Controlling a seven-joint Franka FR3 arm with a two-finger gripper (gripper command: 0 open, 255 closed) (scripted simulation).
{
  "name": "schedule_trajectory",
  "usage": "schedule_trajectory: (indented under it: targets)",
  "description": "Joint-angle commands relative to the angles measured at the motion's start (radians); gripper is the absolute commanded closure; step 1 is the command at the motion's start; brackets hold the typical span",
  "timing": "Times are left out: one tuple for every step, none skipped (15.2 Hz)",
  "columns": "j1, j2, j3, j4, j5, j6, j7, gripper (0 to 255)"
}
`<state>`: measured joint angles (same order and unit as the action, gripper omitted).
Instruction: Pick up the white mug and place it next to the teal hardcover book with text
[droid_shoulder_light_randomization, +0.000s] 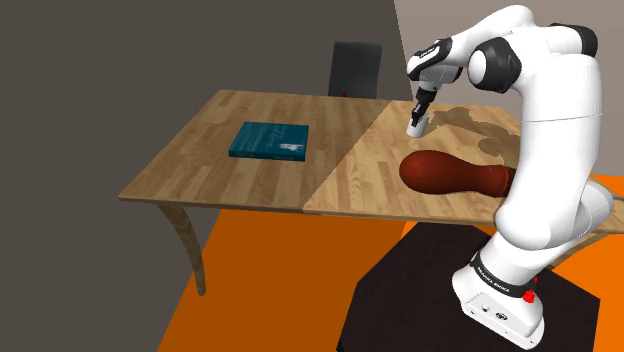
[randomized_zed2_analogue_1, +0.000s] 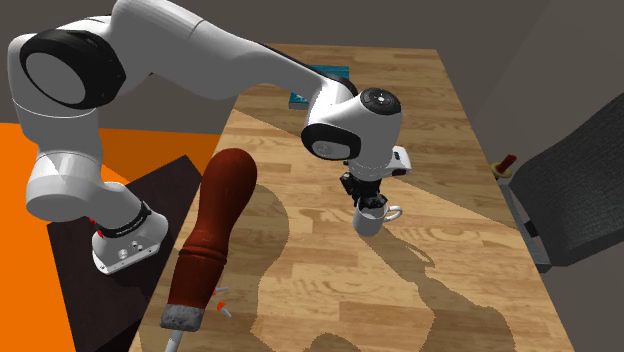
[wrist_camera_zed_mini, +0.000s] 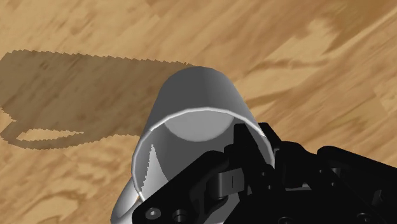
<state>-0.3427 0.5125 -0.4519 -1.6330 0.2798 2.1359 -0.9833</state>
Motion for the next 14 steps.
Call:
schedule_trajectory:
  targets:
    - [0.000, 0.000, 0.000, 0.000, 0.000, 0.000, 0.000, 255]
    - [0.000, 0.000, 0.000, 0.000, 0.000, 0.000, 0.000, 255]
    - [0.001, -0.006, -0.002, 0.005, -0.003, -0.010, 0.002, 255]
    - [0.002, -0.011, -0.004, 0.010, -0.007, -0.021, 0.005, 255]
    - [0.003, -0.017, -0.006, 0.017, -0.010, -0.031, 0.007, 255]
    - [0.003, -0.022, -0.007, 0.023, -0.013, -0.042, 0.009, 255]
    - [0.004, -0.027, -0.009, 0.029, -0.016, -0.053, 0.011, 255]
    - [0.005, -0.032, -0.011, 0.035, -0.019, -0.064, 0.013, 255]
    - [0.005, -0.036, -0.012, 0.042, -0.022, -0.075, 0.015, 255]
    - [0.006, -0.041, -0.014, 0.049, -0.025, -0.086, 0.017, 255]
    - [0.006, -0.045, -0.015, 0.057, -0.027, -0.097, 0.019, 255]
    - [0.006, -0.049, -0.017, 0.064, -0.030, -0.109, 0.021, 255]
    - [0.006, -0.053, -0.018, 0.072, -0.033, -0.120, 0.023, 255]
    - [0.006, -0.057, -0.019, 0.080, -0.035, -0.131, 0.025, 255]
